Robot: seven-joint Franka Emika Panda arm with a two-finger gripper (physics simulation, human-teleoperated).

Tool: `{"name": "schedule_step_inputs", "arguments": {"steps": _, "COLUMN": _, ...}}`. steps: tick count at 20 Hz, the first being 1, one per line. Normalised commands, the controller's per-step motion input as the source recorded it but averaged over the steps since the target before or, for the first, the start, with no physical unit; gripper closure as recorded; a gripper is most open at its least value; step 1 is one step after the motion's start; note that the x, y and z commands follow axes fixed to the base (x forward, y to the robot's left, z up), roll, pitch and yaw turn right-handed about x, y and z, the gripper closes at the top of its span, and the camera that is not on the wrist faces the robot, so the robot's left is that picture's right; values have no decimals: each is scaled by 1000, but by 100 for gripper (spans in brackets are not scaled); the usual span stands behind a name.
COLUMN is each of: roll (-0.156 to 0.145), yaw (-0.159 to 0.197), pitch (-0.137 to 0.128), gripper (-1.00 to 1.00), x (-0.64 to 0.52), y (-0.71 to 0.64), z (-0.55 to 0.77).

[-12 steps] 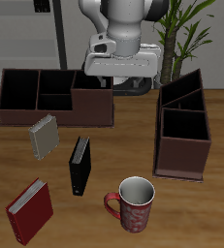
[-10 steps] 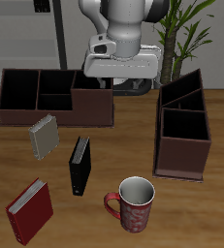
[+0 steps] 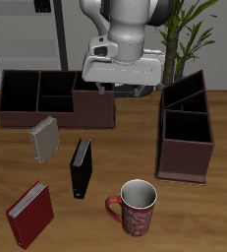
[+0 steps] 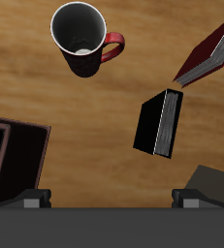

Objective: Place the red mug into the back desk caddy's right compartment

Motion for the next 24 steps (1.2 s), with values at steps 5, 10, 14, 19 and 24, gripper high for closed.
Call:
{"name": "schedule_step_inputs", "arguments": {"steps": 5, "roll": -6, "yaw": -7, "pitch": -5, "gripper": -100, "x": 387, "y": 23, "z": 89}}
{"name": "schedule_step_inputs", "arguments": {"steps": 10, "roll": -11, "yaw": -3, "pitch": 0, "gripper": -100, "x": 385, "y": 48, "z": 85}}
{"name": "schedule_step_inputs", "arguments": {"steps": 14, "roll": -8, "yaw": 3, "pitch": -17, "gripper": -100, "x": 328, "y": 43, "z": 104}}
{"name": "schedule_step_inputs", "arguments": {"steps": 19, "roll": -15, "yaw": 12, "pitch": 1, "gripper": -100, "x": 341, "y": 133, "z": 18}}
{"name": "schedule_step_inputs", "arguments": {"steps": 24, "roll": -19, "yaw": 26, "pitch": -24, "gripper": -100, "x": 215, "y": 99, "z": 21}}
